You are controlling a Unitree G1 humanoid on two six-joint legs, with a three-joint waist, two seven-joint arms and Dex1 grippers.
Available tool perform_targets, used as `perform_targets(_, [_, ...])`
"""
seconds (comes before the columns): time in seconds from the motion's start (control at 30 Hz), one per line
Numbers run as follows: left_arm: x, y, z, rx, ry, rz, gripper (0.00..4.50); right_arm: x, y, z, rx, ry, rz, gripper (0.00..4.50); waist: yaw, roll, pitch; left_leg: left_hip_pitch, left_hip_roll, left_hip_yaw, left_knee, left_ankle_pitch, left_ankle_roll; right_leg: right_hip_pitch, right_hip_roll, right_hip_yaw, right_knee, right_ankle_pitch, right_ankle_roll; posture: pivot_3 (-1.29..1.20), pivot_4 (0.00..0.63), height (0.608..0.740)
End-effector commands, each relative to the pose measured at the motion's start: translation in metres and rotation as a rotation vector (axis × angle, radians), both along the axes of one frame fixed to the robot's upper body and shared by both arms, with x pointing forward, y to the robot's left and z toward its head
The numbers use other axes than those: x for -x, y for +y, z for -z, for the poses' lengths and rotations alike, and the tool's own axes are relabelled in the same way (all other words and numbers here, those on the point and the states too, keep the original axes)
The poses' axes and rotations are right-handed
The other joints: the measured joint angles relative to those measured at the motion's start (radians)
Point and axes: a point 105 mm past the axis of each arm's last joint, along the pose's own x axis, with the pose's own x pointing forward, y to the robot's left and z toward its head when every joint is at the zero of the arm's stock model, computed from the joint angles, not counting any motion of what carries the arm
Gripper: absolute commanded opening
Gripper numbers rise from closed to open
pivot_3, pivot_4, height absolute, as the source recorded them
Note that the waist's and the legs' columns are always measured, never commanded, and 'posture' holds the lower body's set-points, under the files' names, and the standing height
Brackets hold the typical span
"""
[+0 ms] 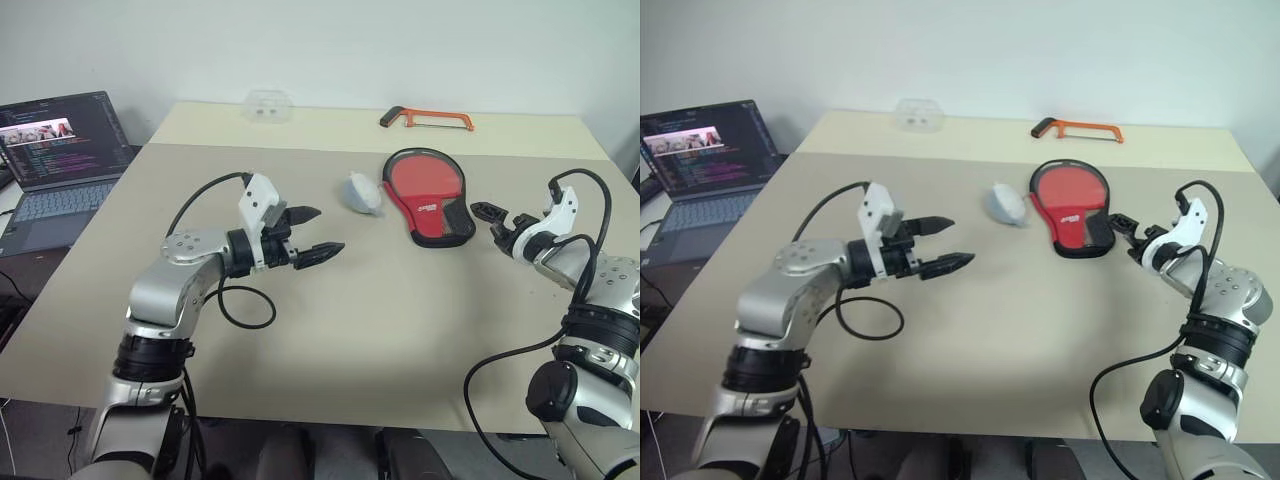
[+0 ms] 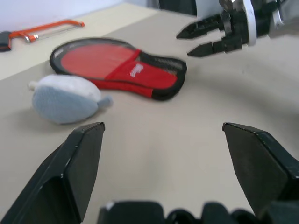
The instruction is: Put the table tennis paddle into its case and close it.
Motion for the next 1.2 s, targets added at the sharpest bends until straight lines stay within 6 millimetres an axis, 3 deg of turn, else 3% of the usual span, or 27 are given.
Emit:
perform_targets(0.03, [0.016,-0.008,-0.008,-0.029,-0.055,0.056,4.44,-0.006,-0.003,-0.01,-0.031,-0.029,0.032,4.5,-0.003,0.0,0.0,0.0,0.0,0.0,0.0,0.0,0.0,0.0,0.0,0.0,0.0,0.0,0.0,0.0,0.15,0.74])
perform_targets(0.3, [0.02,-0.006,-0.006,-0.059,-0.071,0.031,4.44,-0.018,0.008,0.009,-0.069,0.045,0.038,4.5,-0.016,0.0,0.0,0.0,0.0,0.0,0.0,0.0,0.0,0.0,0.0,0.001,0.0,0.0,0.0,0.0,0.15,0.74])
perform_targets(0.53, [0.023,-0.001,-0.005,-0.07,-0.074,0.007,4.44,-0.027,0.036,0.011,-0.098,0.049,-0.023,4.5,-0.034,0.0,0.0,0.001,0.0,0.0,0.0,0.0,0.0,0.0,0.001,0.001,0.0,0.0,0.0,0.0,0.15,0.74])
perform_targets(0.9, [0.023,0.0,-0.003,-0.079,-0.072,-0.003,4.44,-0.028,0.064,0.009,-0.121,0.035,-0.107,4.5,-0.05,0.0,0.0,0.001,0.0,0.0,-0.001,0.0,0.0,0.0,0.002,0.001,0.0,0.0,0.0,0.0,0.15,0.74])
perform_targets(1.2, [0.022,-0.002,-0.002,-0.086,-0.077,-0.001,4.44,-0.027,0.085,0.019,-0.142,0.066,-0.154,4.5,-0.052,-0.001,0.0,0.002,0.0,0.001,-0.001,0.0,0.0,0.0,0.002,0.002,0.0,0.0,0.0,0.0,0.15,0.74])
